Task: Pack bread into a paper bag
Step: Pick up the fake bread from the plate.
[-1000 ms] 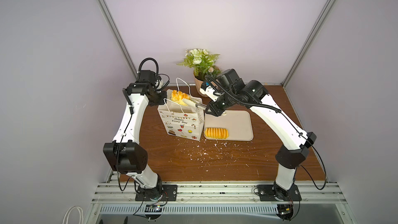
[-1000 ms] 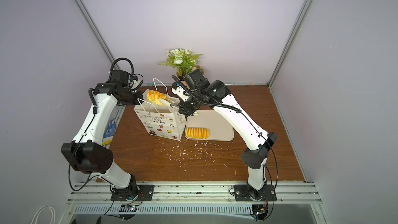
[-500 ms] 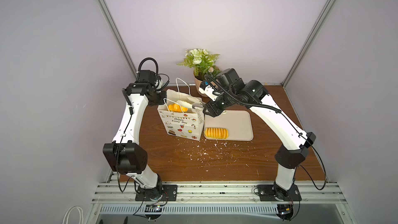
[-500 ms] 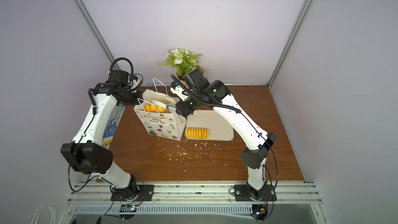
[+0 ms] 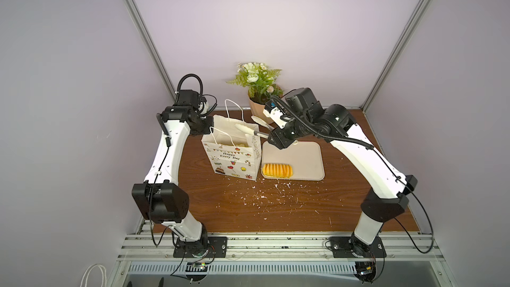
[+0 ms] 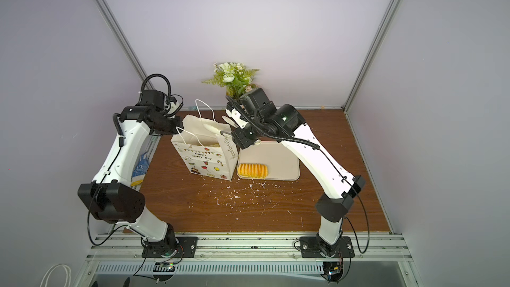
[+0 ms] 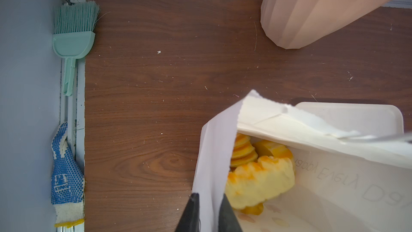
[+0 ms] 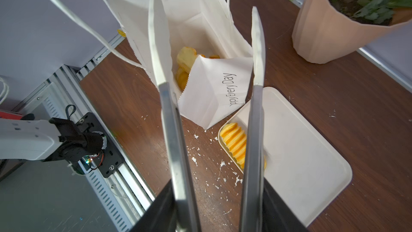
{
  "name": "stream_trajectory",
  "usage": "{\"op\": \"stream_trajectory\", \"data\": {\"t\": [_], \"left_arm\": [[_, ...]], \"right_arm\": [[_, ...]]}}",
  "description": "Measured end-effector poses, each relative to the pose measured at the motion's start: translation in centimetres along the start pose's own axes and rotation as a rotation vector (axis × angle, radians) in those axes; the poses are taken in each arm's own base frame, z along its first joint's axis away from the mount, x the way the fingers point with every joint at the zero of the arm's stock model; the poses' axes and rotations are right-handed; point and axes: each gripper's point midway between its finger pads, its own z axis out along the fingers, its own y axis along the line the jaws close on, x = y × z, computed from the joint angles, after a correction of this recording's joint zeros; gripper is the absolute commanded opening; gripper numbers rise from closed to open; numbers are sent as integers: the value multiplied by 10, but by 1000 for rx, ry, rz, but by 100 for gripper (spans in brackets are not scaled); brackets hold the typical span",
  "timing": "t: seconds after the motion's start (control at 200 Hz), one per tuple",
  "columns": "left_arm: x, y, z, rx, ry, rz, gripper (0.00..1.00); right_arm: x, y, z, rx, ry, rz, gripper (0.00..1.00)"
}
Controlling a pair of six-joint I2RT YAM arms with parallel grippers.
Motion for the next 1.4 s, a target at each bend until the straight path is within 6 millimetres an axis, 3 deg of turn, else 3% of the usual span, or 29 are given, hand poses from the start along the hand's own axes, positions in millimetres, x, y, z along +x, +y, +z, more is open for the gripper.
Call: {"op": "stream_trajectory", "data": {"t": [0.115,0.245,0.42,0.671,0.906,1.131,1.401], "left_arm": [[0,0,0,3,0,0,17],[0,0,0,2,0,0,17],[0,0,0,2,0,0,15],[-1,1,0,-5,0,0,14],[-5,1,2,-5,-4,0,15],[-4,1,3,-4,-1,0,15],[-5,1,4,0,1,0,14]], "right_arm": [[10,-17,-27,57,-13,31,55],[29,-31,-39,105,4,77,56],[78,-44,-28,149,106,152,57],[177,-54,-10,171,266,295,58],[231,-50,-5,148,303,406,58],[265,-40,13,113,352,457,58],[272,-39,28,95,349,478,58]]}}
